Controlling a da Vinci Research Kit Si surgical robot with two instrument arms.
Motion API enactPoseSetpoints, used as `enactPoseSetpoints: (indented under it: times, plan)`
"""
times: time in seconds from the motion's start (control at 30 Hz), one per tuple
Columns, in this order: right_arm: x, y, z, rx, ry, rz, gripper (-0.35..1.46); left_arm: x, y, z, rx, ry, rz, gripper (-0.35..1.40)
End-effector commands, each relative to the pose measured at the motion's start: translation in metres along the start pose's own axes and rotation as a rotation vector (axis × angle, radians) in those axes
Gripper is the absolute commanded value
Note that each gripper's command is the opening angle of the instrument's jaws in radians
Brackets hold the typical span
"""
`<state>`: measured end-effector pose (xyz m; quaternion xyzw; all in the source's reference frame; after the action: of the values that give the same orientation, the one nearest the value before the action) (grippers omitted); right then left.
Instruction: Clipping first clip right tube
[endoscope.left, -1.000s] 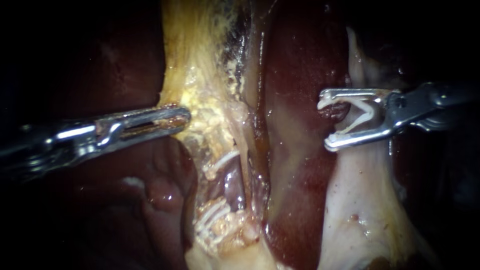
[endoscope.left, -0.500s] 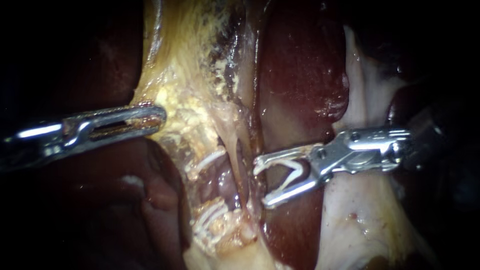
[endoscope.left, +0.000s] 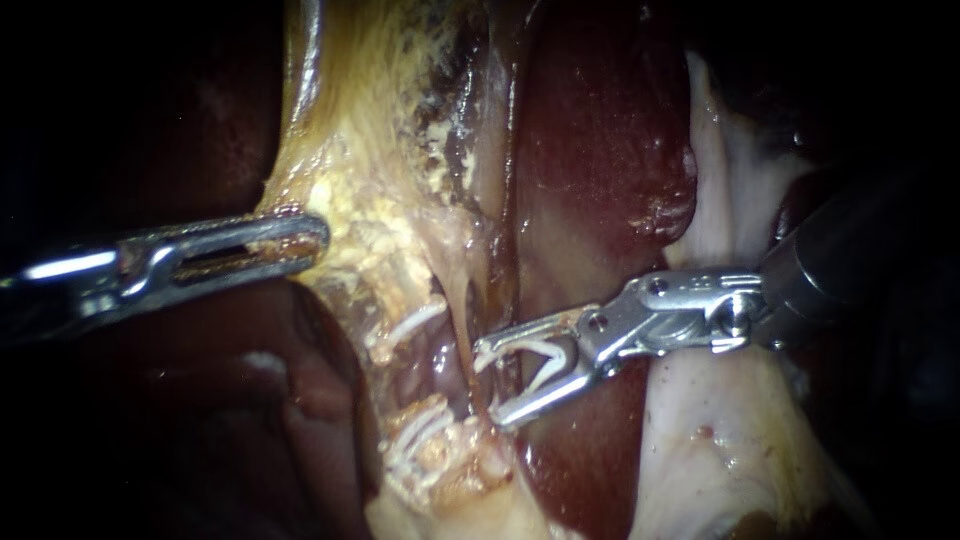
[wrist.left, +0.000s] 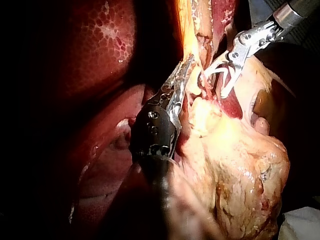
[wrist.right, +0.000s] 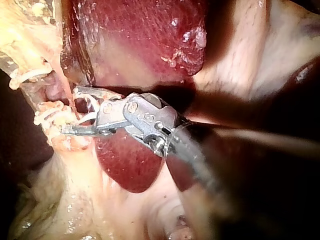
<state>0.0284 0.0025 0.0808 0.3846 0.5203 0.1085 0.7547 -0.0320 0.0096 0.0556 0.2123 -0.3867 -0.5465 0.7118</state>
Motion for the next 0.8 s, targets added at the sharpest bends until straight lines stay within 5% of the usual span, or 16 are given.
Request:
enactPoseSetpoints:
  times: [0.03, 0.27, 0.6, 0.8]
  plan:
    - [0.0000, 0.0000, 0.0003, 0.007, -0.001, 0.005, 0.51, 0.0000, 0.0000, 0.0000, 0.000, 0.000, 0.000, -0.35]
    - [0.0000, -0.0004, 0.0016, 0.050, -0.014, 0.002, 0.51, 0.0000, 0.0000, 0.0000, 0.000, 0.000, 0.000, -0.35]
    - [-0.0006, -0.0030, 0.0044, 0.237, 0.006, 0.069, 0.44, 0.0000, 0.0002, 0.0001, 0.001, 0.000, 0.001, -0.35]
    - [-0.0010, -0.0029, 0.0058, 0.249, -0.003, 0.056, 0.42, 0.0000, 0.0003, 0.0001, 0.001, 0.000, 0.001, -0.35]
